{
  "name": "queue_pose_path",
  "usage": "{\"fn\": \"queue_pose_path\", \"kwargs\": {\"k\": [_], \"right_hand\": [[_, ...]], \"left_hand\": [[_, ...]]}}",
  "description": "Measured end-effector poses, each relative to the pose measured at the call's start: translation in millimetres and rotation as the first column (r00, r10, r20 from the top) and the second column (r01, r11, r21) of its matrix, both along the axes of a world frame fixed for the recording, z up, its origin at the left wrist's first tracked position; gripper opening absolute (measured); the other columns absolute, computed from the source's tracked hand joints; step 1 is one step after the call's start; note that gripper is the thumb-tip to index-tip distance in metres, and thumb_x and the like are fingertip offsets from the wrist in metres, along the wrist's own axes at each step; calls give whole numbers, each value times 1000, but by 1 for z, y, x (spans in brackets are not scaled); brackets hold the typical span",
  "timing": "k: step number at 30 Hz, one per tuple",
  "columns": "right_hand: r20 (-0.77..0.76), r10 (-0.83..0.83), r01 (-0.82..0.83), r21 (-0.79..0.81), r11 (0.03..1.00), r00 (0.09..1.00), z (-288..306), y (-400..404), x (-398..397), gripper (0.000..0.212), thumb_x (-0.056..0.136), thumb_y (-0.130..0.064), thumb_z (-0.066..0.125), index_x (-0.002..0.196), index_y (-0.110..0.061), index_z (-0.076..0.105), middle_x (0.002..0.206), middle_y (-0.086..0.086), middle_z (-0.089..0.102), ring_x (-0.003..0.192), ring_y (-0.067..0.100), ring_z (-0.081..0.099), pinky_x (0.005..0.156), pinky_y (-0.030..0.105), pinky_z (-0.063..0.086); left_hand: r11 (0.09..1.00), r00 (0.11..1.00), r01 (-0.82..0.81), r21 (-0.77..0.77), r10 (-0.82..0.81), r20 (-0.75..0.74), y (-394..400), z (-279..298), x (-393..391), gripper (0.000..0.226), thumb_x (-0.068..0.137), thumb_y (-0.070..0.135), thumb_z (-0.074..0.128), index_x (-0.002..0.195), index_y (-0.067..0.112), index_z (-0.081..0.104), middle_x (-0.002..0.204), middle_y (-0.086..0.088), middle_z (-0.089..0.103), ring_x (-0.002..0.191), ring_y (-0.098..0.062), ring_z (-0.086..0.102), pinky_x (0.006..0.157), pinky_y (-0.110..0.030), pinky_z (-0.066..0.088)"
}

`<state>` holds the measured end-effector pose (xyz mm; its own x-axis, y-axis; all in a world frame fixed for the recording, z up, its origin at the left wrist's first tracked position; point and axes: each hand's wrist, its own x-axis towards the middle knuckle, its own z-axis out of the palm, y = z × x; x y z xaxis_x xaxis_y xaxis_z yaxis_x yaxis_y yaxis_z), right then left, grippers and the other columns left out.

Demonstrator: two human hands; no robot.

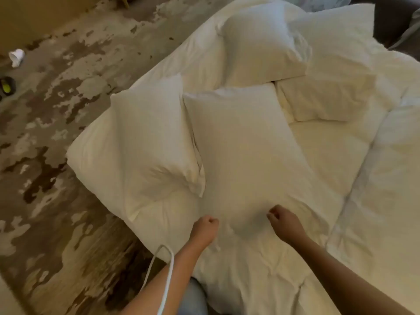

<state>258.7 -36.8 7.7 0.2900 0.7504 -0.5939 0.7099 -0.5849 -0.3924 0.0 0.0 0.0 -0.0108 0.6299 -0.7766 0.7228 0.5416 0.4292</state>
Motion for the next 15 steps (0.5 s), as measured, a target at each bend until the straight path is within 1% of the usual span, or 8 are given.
{"fn": "queue_pose_path", "kwargs": {"k": [1,3,6,8,11,13,15], "right_hand": [[44,60,-63,62,996,997,-1,17,-2,27,102,-35,58,120,-16,66,109,4,67,98,24,66,82,36,53],[124,147,-162,119,980,981,1,48,-6,36,102,-38,57,131,-15,62,124,7,62,112,27,63,87,39,55],[192,223,-252,145,957,956,1,91,-14,47,102,-43,56,142,-18,54,143,7,51,129,29,52,93,44,56],[227,276,-309,124,943,934,-7,111,-16,58,100,-48,57,150,-21,46,154,7,41,139,31,44,101,47,53],[214,312,-331,57,942,926,-26,133,-21,74,95,-59,61,156,-28,34,164,6,25,149,34,30,109,51,47],[207,324,-336,26,941,923,-40,137,-23,82,91,-64,63,157,-30,29,167,4,20,152,33,25,110,51,46],[218,334,-344,10,939,917,-54,138,-23,84,91,-66,61,158,-30,26,169,2,18,153,33,23,110,52,46]], "left_hand": [[999,1000,-24,26,24,3,14,-7,2,31,98,32,49,106,10,69,110,-13,72,104,-31,66,85,-33,51],[996,996,-86,30,86,0,39,-14,6,32,97,32,50,109,10,70,113,-14,72,107,-32,66,88,-34,51],[980,980,-198,0,198,35,71,-23,14,31,95,35,53,112,14,69,114,-10,71,107,-30,66,90,-35,54],[965,964,-261,-6,261,49,82,-33,18,32,93,41,55,110,16,66,113,-7,70,107,-29,67,90,-35,54],[941,940,-336,-37,338,44,94,-56,19,51,87,56,60,115,14,62,119,-8,66,106,-30,65,91,-37,54],[933,933,-354,-68,357,48,96,-72,18,71,83,66,63,127,11,58,129,-10,63,117,-32,63,97,-37,52],[928,928,-364,-80,369,54,97,-88,16,89,79,72,66,139,8,53,141,-12,59,129,-31,58,105,-37,48]]}}
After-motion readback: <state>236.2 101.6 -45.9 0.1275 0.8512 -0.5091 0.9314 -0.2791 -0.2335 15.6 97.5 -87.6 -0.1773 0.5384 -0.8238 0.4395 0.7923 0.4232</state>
